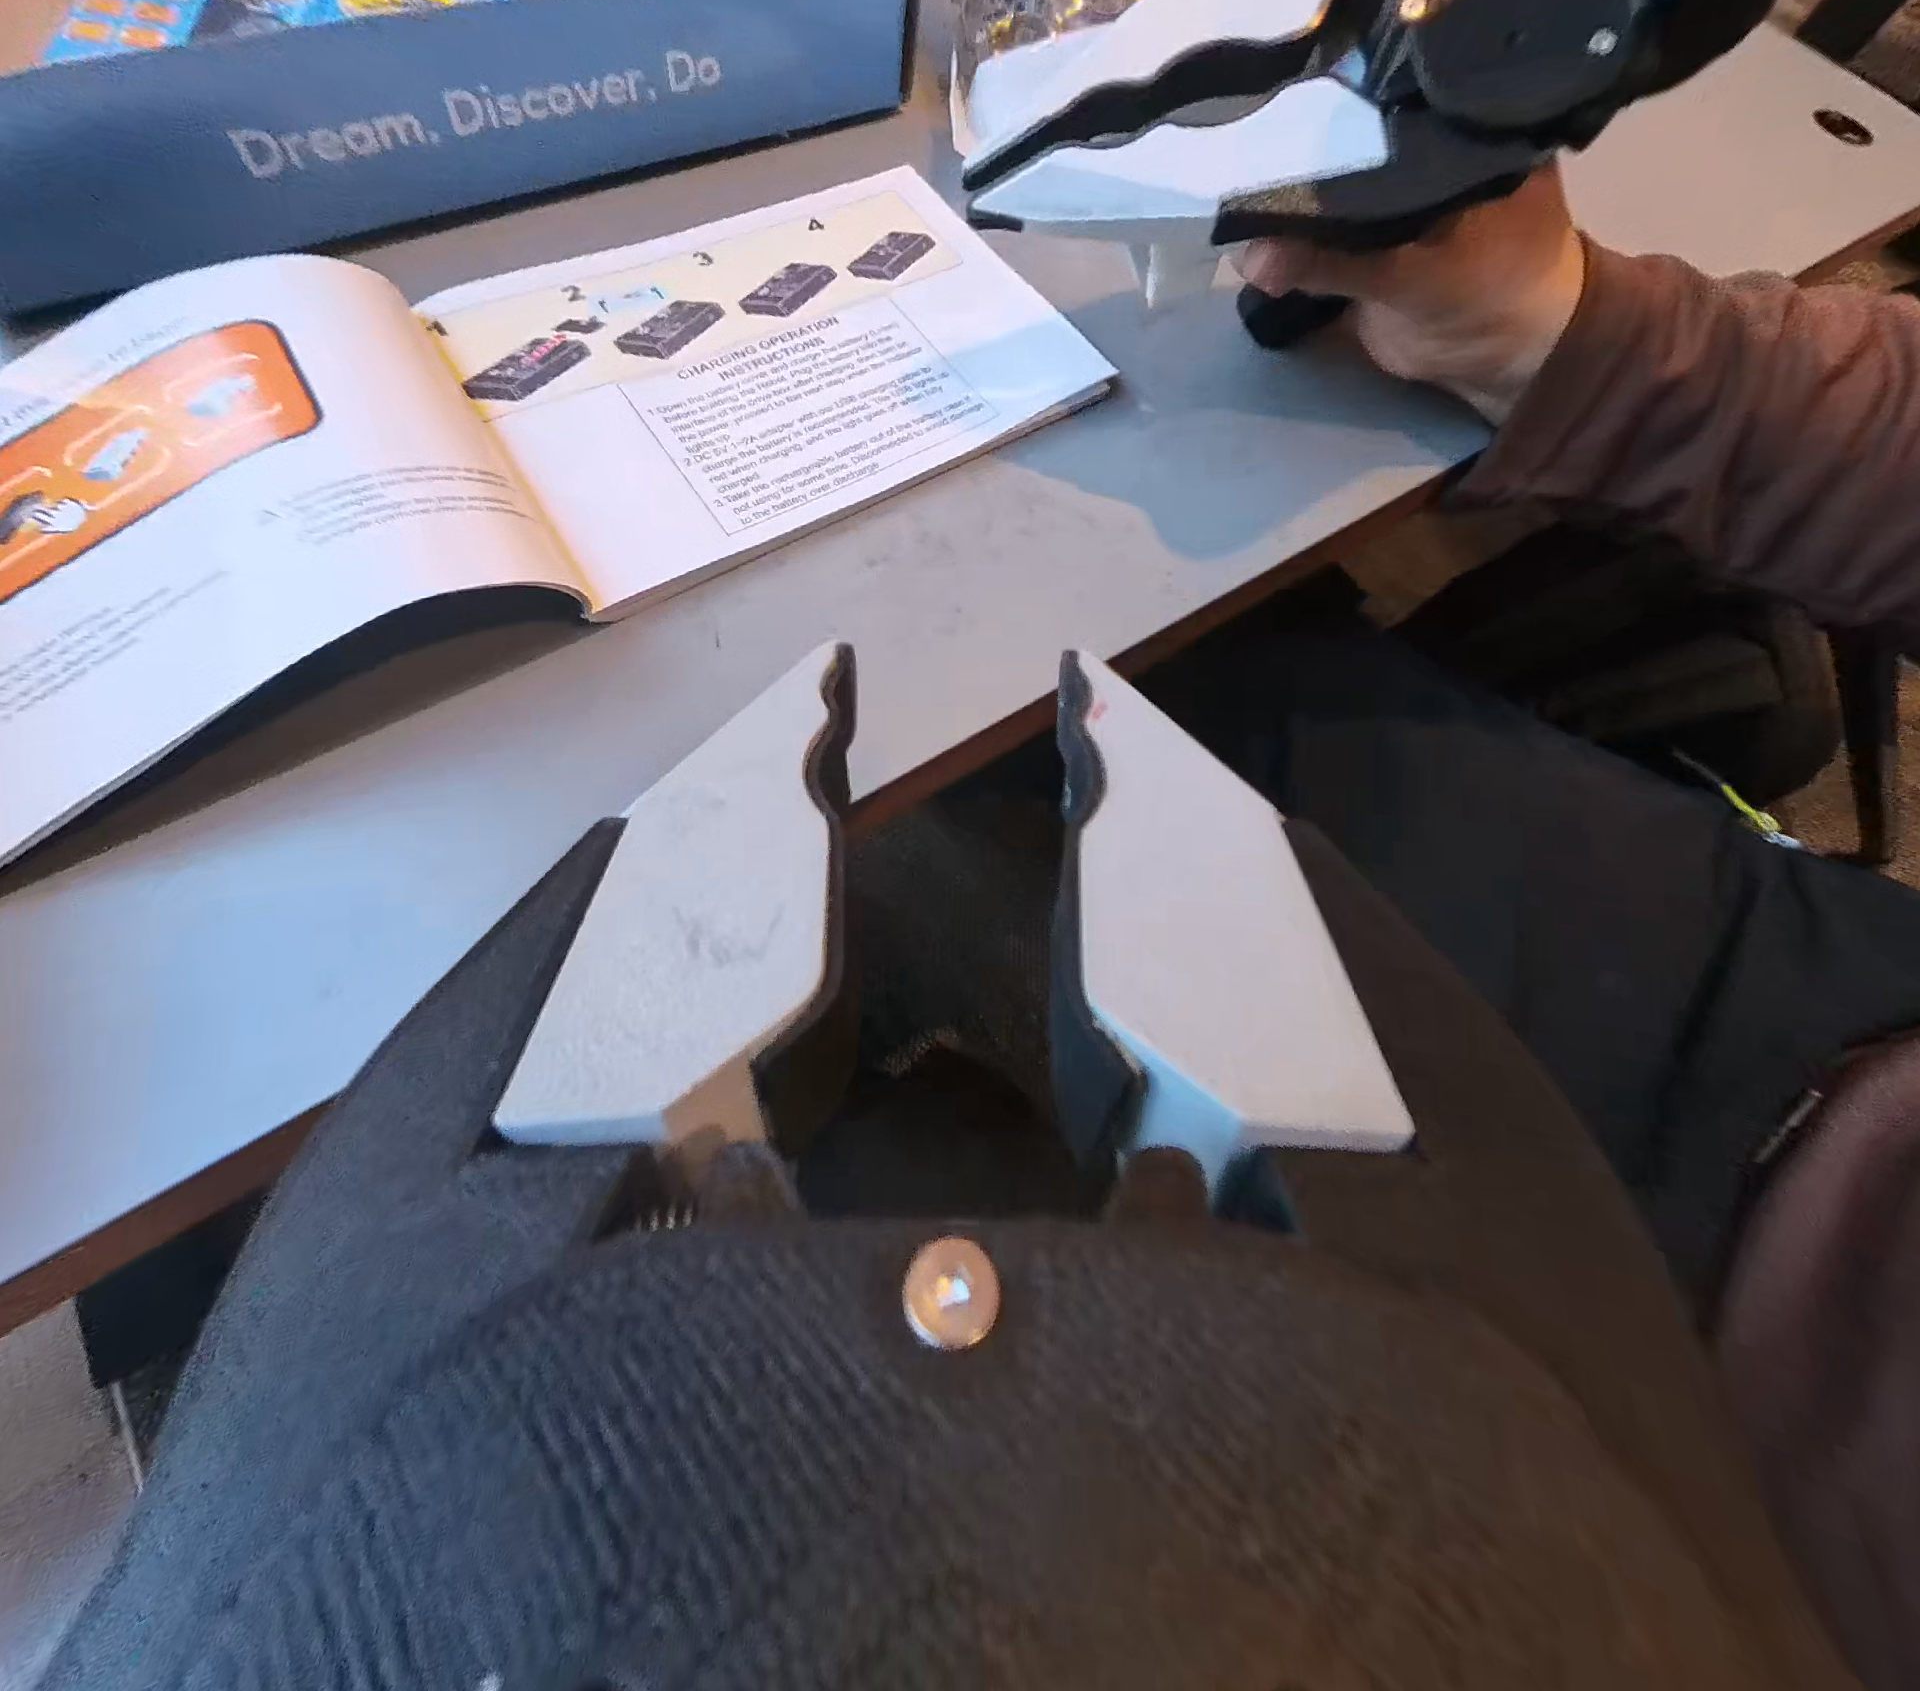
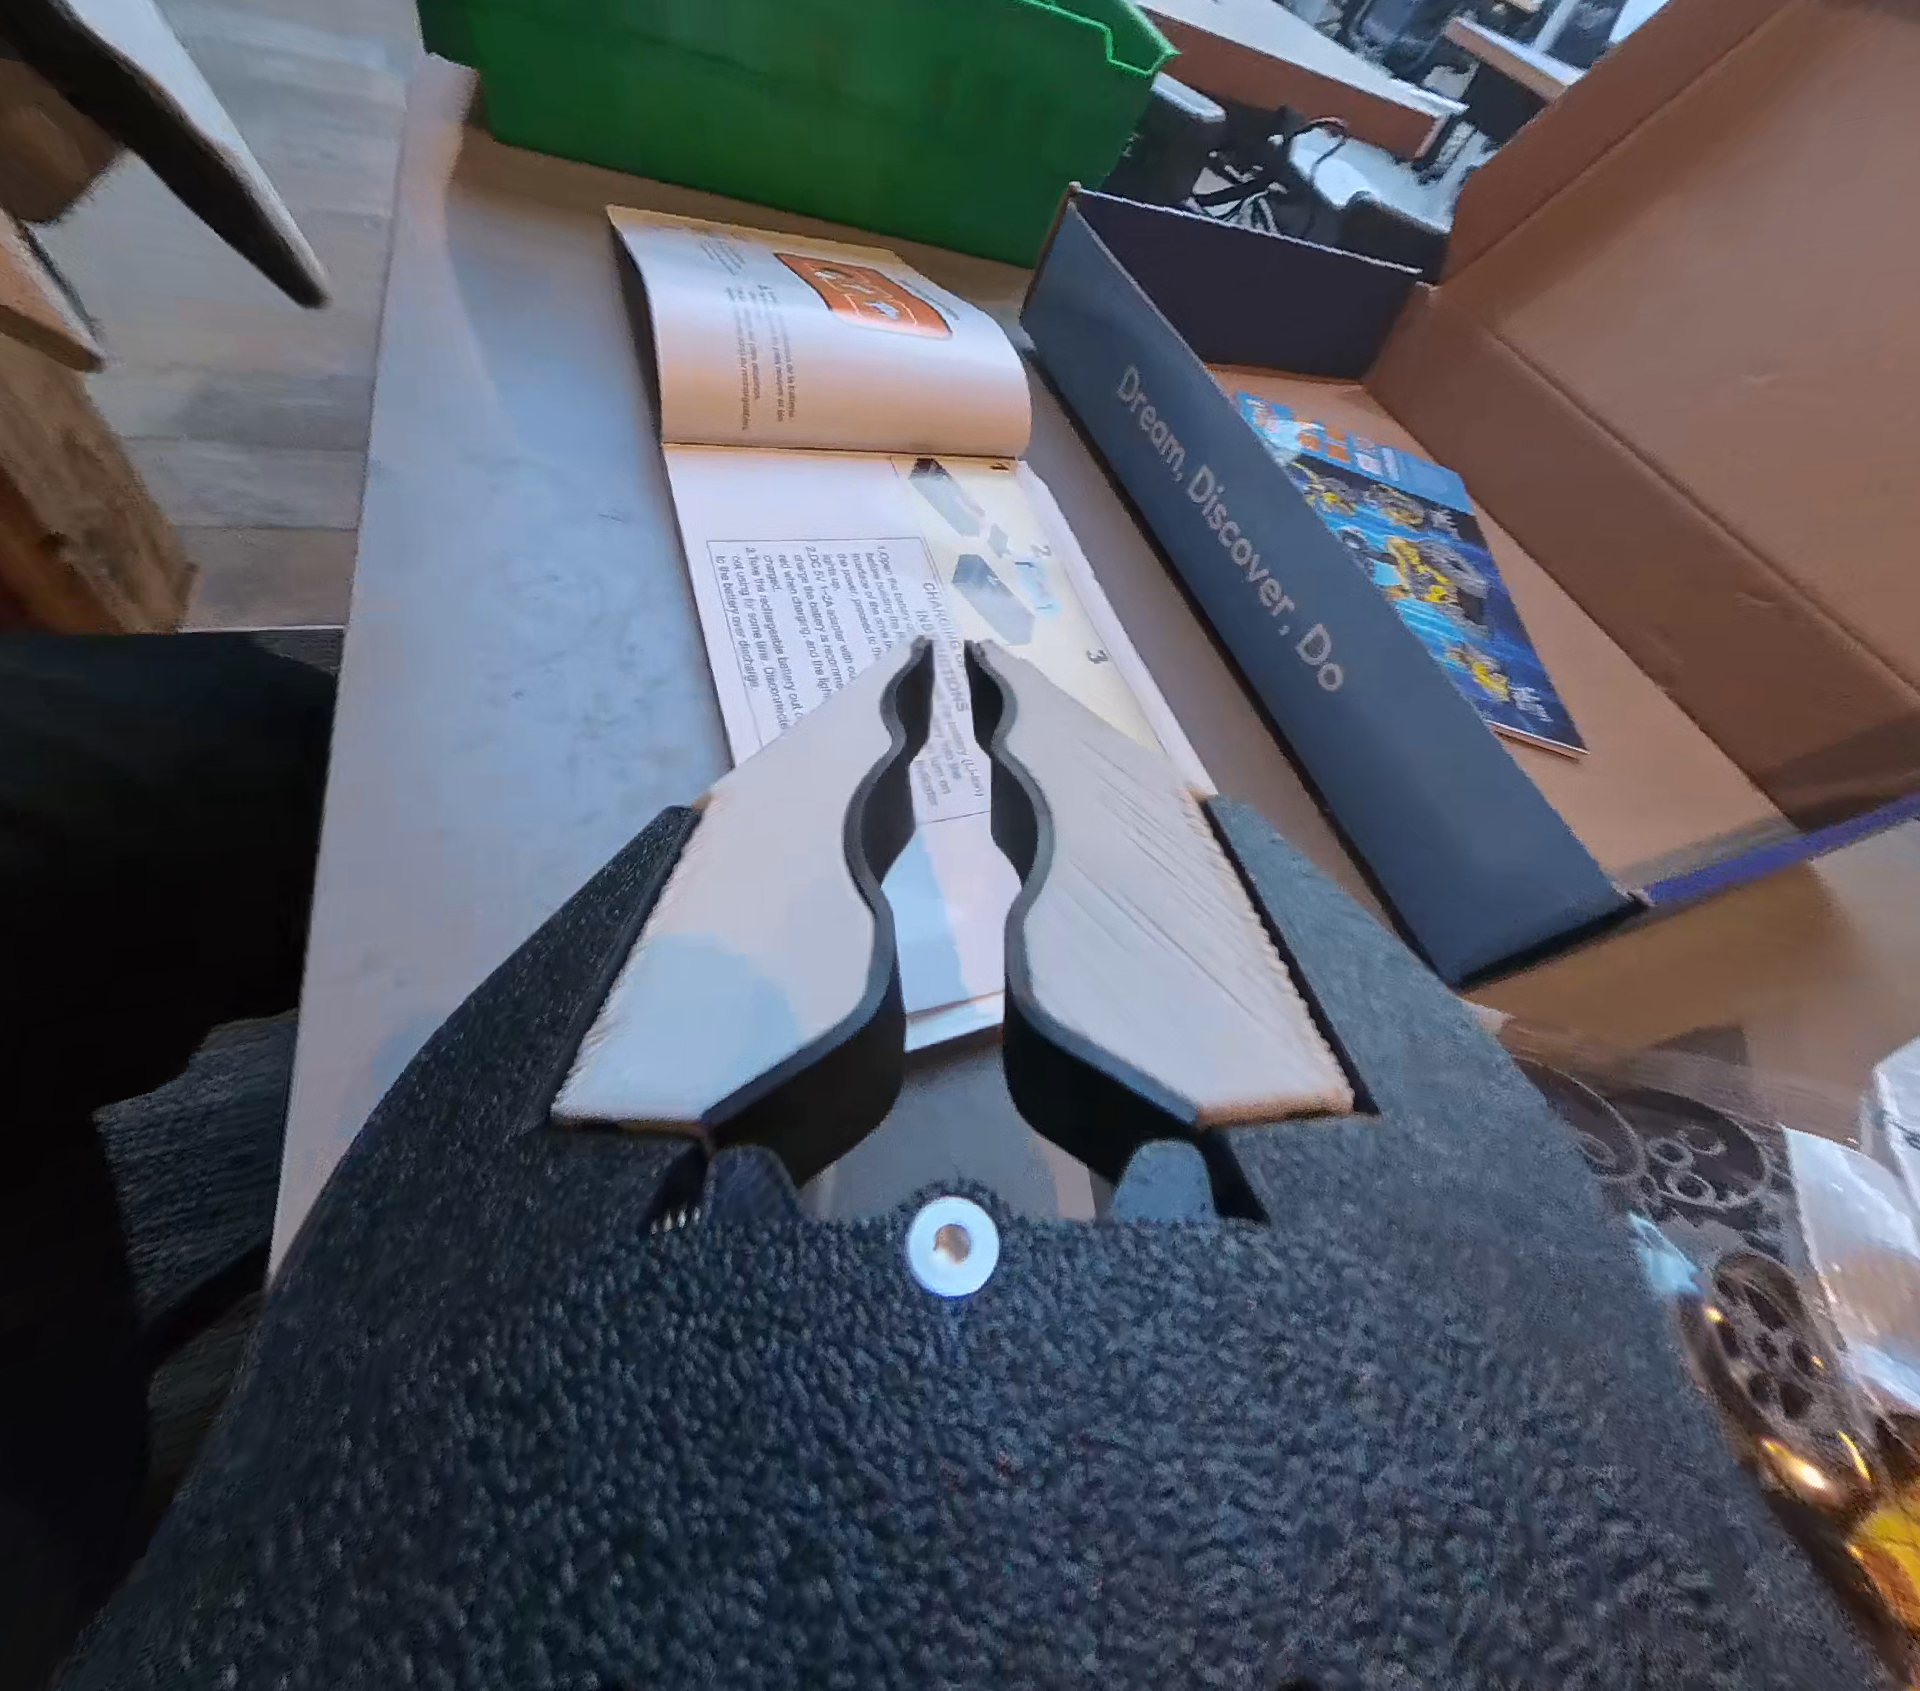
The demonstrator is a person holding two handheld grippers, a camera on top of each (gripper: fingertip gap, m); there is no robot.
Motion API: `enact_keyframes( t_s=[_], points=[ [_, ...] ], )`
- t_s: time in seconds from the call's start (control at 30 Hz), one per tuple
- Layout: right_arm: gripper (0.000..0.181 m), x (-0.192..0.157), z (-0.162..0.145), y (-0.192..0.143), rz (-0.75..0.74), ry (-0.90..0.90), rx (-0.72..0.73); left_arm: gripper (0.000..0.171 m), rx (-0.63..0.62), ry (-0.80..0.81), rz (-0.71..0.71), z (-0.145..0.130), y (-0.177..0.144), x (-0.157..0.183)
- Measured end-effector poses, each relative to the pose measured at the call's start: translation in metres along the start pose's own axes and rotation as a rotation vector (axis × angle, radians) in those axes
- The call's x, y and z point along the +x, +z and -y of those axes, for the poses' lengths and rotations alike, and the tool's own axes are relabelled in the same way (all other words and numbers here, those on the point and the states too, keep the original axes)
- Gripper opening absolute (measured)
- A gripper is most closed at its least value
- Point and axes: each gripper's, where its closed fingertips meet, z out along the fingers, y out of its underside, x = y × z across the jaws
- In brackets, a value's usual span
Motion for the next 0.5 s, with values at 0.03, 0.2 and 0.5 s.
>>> enact_keyframes(
  t_s=[0.03,0.2,0.5],
  points=[
    [0.008,-0.002,0.000,0.001,0.026,0.009,0.000,0.034,0.002,0.005,-0.007,-0.002,0.004,-0.003],
    [0.008,-0.018,0.000,0.002,0.122,-0.018,-0.005,0.028,0.014,0.067,-0.053,0.003,0.021,-0.015],
    [0.011,-0.028,0.004,0.010,0.251,0.077,-0.018,0.034,-0.068,0.192,-0.088,0.028,0.055,-0.040]
  ],
)
